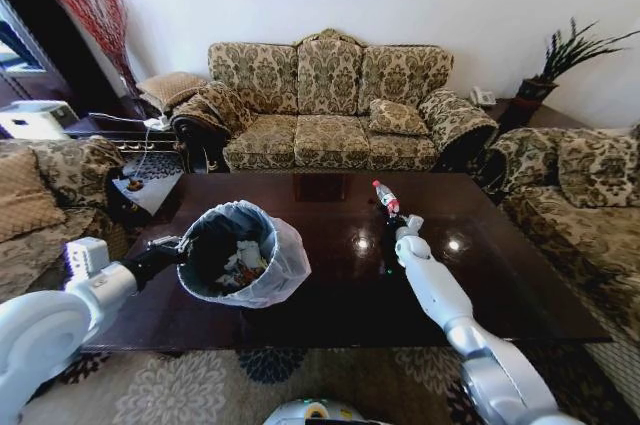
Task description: Move to the front of the table and place the trash on the table into the trash bin.
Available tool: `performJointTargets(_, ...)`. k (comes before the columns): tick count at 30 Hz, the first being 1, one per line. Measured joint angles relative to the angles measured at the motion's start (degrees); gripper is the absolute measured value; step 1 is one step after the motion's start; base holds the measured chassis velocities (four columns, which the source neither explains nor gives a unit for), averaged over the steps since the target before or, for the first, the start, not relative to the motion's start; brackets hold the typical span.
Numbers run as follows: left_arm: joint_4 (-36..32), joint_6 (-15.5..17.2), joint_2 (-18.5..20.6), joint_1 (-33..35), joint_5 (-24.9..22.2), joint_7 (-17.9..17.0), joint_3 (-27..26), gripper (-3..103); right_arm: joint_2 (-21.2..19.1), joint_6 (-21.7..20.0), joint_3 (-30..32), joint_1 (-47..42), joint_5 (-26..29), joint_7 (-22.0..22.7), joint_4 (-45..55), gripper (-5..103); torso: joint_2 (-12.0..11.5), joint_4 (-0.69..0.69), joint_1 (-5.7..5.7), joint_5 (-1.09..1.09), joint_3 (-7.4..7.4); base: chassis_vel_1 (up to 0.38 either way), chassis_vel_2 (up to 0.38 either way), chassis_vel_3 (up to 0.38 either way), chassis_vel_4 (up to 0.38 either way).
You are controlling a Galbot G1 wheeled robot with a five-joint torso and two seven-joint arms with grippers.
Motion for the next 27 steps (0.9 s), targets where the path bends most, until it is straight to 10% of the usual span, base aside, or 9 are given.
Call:
performJointTargets(9, 2.94, -0.20, 3.90, -1.10, -1.35, -0.30, -0.65, 0, -8.15, 12.19, -0.13, -4.54, -14.39, -5.66, 26.45, 1, 0.00, 0.01, 0.00, -0.03, -0.01, 0.000, 0.000, 0.000, 0.000)
performJointTargets(16, 6.41, -0.29, 8.24, -1.48, -1.25, -0.33, -0.59, 0, -20.61, 21.68, -2.67, -3.77, -19.49, -25.78, 46.33, 1, 0.00, 0.00, -0.01, -0.02, -0.02, 0.000, 0.000, 0.000, 0.000)
performJointTargets(27, 6.21, -0.67, 9.95, -1.74, 0.04, 0.36, 1.56, 0, -29.98, 26.50, -6.09, 4.92, -30.13, -40.03, 53.55, 1, 0.00, 0.01, -0.01, 0.00, -0.02, 0.000, 0.000, 0.000, 0.000)
